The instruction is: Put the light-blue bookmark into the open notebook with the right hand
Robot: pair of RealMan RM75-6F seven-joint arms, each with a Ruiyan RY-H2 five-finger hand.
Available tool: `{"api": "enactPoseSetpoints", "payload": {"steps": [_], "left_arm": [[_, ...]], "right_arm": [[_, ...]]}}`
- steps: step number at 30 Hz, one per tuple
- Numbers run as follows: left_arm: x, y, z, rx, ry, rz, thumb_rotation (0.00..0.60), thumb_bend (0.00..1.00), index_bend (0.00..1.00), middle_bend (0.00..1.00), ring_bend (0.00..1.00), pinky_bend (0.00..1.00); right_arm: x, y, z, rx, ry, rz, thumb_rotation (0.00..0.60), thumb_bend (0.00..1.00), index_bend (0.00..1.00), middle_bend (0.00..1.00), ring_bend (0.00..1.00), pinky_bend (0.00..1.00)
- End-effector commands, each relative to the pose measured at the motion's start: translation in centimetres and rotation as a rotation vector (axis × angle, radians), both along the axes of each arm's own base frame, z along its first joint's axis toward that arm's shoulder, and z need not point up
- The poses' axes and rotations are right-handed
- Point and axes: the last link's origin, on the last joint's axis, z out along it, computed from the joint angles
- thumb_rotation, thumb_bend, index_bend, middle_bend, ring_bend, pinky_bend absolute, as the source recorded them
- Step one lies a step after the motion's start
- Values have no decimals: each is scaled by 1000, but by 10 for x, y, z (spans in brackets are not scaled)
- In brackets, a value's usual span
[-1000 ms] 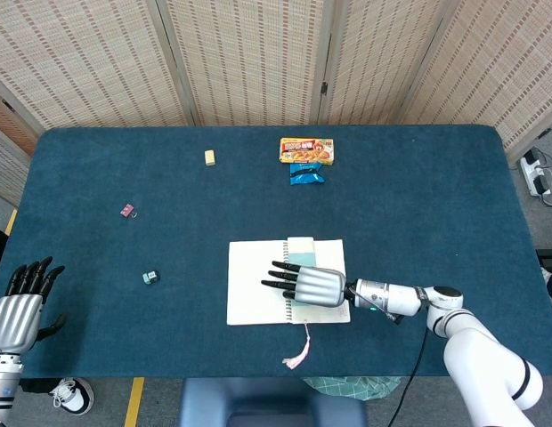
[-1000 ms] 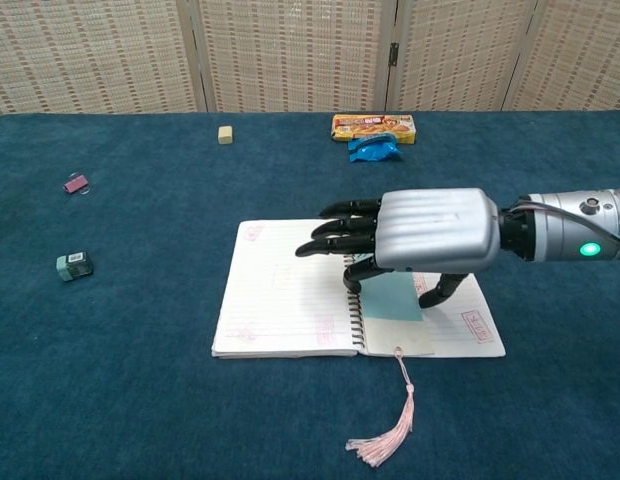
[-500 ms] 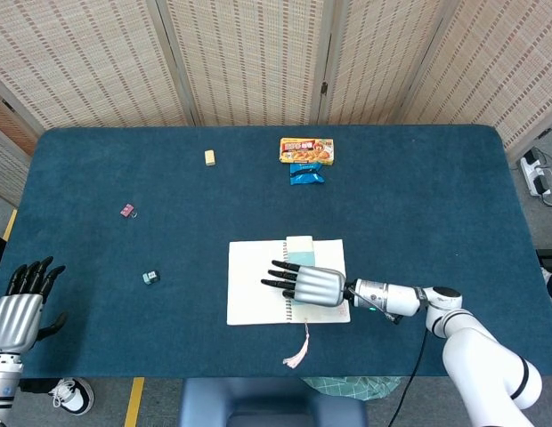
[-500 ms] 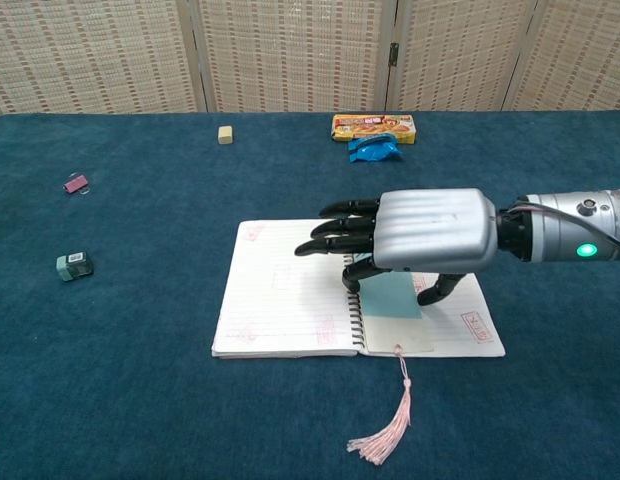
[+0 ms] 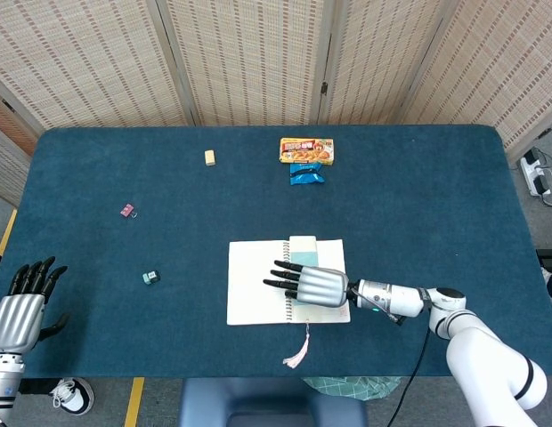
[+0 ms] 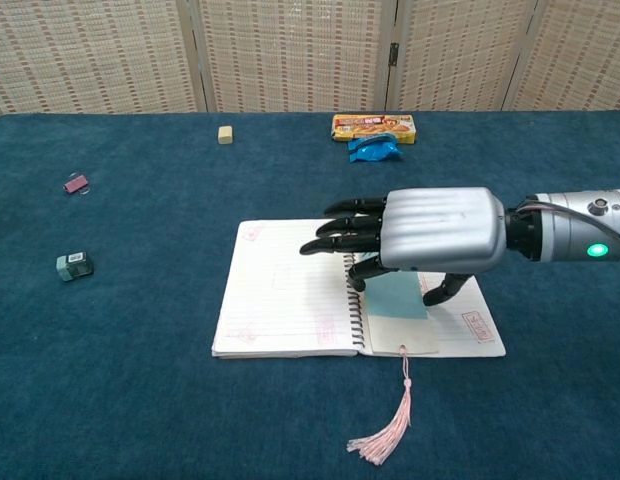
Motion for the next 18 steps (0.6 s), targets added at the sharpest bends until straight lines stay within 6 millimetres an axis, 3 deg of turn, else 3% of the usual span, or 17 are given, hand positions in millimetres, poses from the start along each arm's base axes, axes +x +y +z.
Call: {"api": "enactPoseSetpoints", "payload": {"steps": [1,12,18], "left_arm": [[0,0,0,0,-1,0,600,330,179,74,0,0],[0,0,0,0,-1,-3,600,330,179,75,0,0],[0,0,1,2,-5,-2,600,330,179,74,0,0]], "right_arm": [[0,0,0,-4,-1,-2,600,149,339,22,17,0],[1,0,5,-11,-22,0,600,150,310,21,17,0],[-2,0,25,-8,-128,-81,600,145,244,19,17,0]]}}
